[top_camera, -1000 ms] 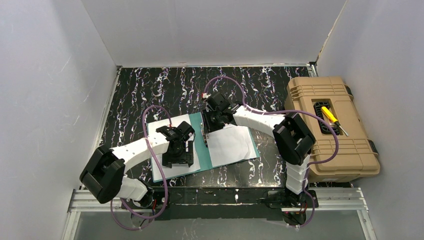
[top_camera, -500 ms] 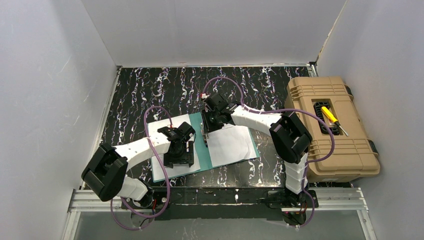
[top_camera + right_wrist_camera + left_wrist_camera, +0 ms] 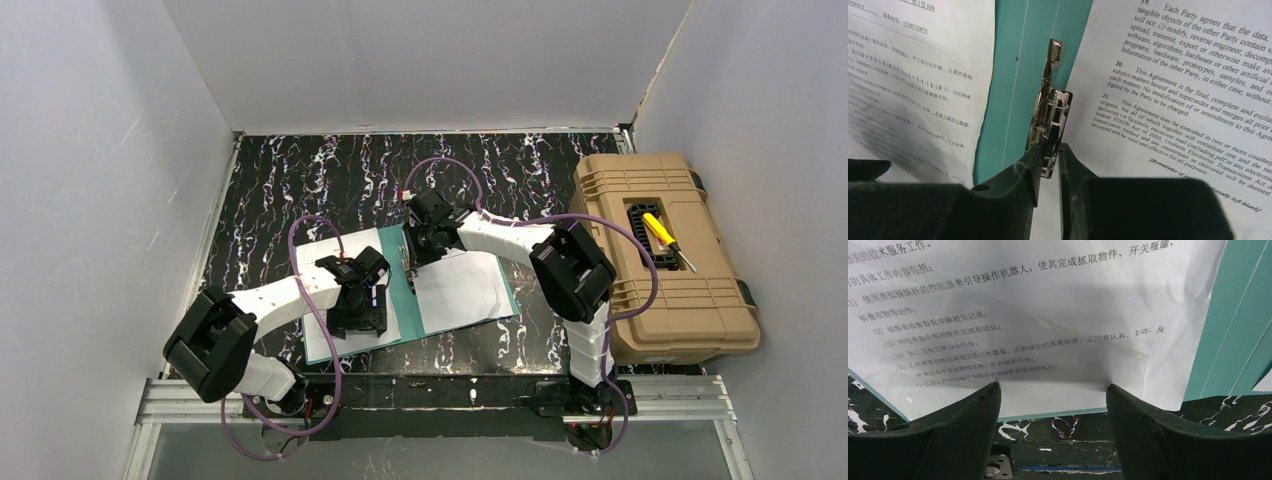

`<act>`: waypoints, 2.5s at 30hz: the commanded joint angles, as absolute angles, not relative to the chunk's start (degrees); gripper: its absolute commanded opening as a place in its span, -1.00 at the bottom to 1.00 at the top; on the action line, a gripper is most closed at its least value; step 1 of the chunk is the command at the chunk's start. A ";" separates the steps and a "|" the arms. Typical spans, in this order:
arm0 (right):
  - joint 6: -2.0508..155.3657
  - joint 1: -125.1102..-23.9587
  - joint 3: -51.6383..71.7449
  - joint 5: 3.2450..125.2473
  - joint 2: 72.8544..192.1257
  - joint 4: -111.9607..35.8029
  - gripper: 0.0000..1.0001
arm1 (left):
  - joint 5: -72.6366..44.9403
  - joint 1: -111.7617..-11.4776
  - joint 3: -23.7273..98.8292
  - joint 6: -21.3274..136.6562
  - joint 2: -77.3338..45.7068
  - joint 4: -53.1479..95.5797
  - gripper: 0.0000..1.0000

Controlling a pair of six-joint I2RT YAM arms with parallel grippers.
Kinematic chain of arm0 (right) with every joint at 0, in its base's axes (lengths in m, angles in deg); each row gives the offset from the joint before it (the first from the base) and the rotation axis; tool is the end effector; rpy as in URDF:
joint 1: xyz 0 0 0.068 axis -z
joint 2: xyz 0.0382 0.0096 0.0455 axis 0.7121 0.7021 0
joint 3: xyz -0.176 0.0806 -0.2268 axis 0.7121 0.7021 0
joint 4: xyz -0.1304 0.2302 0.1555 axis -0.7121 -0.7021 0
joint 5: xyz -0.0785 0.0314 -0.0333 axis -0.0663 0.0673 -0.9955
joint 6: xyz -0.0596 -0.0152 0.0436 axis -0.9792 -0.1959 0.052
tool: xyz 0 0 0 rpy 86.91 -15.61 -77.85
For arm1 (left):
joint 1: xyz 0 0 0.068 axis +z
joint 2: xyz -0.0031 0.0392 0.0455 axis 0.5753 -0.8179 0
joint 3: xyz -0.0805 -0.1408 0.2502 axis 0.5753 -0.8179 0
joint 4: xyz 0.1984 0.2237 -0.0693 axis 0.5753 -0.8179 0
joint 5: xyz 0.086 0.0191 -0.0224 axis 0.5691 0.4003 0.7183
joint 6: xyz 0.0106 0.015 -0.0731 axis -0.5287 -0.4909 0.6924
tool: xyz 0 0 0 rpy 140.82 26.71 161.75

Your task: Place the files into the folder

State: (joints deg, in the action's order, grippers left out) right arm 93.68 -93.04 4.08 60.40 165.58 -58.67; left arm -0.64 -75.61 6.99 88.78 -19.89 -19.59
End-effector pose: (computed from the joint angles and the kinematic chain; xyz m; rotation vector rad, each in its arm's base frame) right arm 0.3332 0.3718 0.1602 -0.5653 2.5461 0.5686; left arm 0.2067 -0.1693 0.1326 -0.0709 2.9056 -0.1333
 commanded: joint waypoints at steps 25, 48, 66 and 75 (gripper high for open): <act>94.34 -94.66 7.90 61.18 162.80 -56.81 -0.97 | -1.28 -75.90 5.46 91.08 -23.68 -16.63 0.47; 94.44 -96.47 8.58 58.37 160.92 -58.76 -0.96 | -1.55 -75.90 5.46 91.52 -25.48 -15.43 0.47; 94.19 -96.89 7.55 53.97 158.78 -60.95 -0.24 | -1.75 -75.90 5.21 91.52 -25.20 -15.11 0.46; 91.65 -97.63 2.73 47.42 156.37 -66.46 -0.27 | 1.92 -75.90 7.42 90.60 -22.34 -19.28 0.46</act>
